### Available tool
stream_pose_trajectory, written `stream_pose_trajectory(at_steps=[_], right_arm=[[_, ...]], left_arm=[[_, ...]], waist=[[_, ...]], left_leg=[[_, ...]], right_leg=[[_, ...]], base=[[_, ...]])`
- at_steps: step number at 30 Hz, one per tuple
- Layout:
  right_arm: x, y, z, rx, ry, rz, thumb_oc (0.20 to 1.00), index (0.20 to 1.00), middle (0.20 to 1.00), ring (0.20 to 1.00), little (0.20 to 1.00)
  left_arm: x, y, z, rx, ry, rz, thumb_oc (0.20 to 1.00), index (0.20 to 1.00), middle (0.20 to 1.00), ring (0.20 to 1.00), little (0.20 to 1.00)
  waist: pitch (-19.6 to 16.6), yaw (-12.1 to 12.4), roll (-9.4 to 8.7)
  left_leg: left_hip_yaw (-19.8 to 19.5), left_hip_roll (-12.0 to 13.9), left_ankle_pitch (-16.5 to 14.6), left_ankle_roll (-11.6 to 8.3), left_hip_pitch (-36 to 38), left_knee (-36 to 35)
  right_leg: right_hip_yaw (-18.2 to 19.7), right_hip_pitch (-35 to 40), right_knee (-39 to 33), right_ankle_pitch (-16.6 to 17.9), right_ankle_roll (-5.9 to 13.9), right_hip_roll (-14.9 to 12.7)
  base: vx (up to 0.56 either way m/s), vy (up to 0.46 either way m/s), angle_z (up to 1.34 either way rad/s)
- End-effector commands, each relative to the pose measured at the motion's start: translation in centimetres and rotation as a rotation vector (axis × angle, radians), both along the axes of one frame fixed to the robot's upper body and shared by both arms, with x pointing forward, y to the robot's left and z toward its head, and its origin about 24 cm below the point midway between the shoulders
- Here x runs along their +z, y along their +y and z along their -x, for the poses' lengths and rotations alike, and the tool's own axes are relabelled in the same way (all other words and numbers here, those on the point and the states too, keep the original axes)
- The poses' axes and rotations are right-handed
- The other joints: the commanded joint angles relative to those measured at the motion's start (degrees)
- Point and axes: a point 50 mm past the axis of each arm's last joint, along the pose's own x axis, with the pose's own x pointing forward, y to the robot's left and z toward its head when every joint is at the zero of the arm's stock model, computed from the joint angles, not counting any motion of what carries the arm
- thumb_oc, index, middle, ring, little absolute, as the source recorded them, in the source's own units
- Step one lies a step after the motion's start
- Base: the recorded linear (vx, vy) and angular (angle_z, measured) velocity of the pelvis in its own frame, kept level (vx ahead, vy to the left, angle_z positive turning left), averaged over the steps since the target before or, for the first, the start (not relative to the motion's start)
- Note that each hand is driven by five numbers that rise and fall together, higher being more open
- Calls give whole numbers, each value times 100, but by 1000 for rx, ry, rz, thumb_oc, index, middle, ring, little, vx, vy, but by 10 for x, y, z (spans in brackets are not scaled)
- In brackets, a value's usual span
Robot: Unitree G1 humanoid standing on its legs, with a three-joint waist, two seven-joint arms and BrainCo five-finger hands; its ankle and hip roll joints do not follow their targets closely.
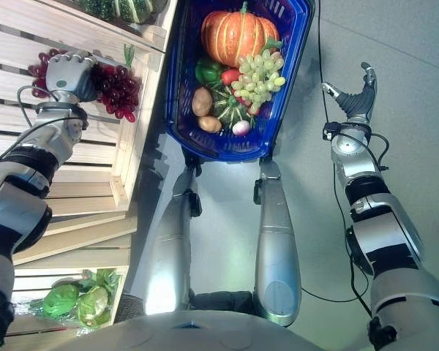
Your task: Pick up fruits and vegetables into the basket
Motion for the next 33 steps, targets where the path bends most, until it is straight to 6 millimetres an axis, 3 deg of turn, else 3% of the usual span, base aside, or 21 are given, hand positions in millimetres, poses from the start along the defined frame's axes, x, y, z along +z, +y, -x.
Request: stream_pose_trajectory(at_steps=[1,8,15,22,25,27,28,29,33], right_arm=[[-11,8,8,9,-39,-32,1000,1000,1000,1000,1000],[-20,10,14,4,-30,-41,1000,1000,1000,1000,1000],[-21,10,13,7,-26,-45,1000,1000,1000,1000,1000],[-20,12,12,28,-23,-41,1000,1000,1000,1000,1000],[-18,13,12,35,-22,-36,1000,1000,1000,1000,1000],[-16,12,12,41,-24,-35,1000,1000,1000,1000,1000],[-15,12,12,44,-23,-32,1000,1000,1000,1000,1000],[-17,12,13,45,-20,-32,1000,1000,1000,1000,1000],[-20,12,14,50,-20,-35,1000,1000,1000,1000,1000]], left_arm=[[-34,41,22,111,-30,507,200,200,200,200,200],[-35,51,32,-19,-274,1067,200,200,200,200,200],[-34,46,32,-162,-407,1364,200,200,200,200,200],[-32,39,29,-234,-425,1435,200,200,200,200,200],[-31,35,27,-185,-366,1299,200,200,200,200,200],[-27,37,28,-90,-354,1069,200,200,200,200,200],[-24,38,29,-78,-383,1068,413,413,413,413,413],[-21,39,31,-32,-428,968,1000,1000,1000,1000,1000],[-3,19,24,12,-362,321,1000,1000,1000,1000,1000]], waist=[[-175,168,-155],[-175,230,-142],[-175,252,-123],[-175,243,-120],[-175,241,-119],[-175,227,-118],[-175,226,-126],[-175,235,-128],[-175,241,-161]], left_leg=[[196,-466,-455,248,-92,310],[182,-468,-488,253,34,271],[161,-481,-546,266,72,322],[164,-479,-569,266,77,338],[180,-473,-552,256,52,353],[182,-465,-545,253,39,354],[184,-462,-534,249,33,351],[173,-468,-539,256,38,359],[157,-459,-533,254,-21,410]], right_leg=[[-403,444,-267,-269,103,308],[-475,529,-181,-386,88,281],[-506,545,-91,-472,61,255],[-495,548,-64,-513,43,260],[-499,533,-69,-489,41,254],[-472,518,-56,-492,44,275],[-460,519,-72,-480,39,280],[-456,538,-80,-482,38,284],[-443,491,-49,-442,57,304]], base=[[0,0,0],[2,-4,0],[4,-3,2],[0,0,0],[0,0,0],[0,0,0],[0,0,0],[0,0,0],[0,0,0]])
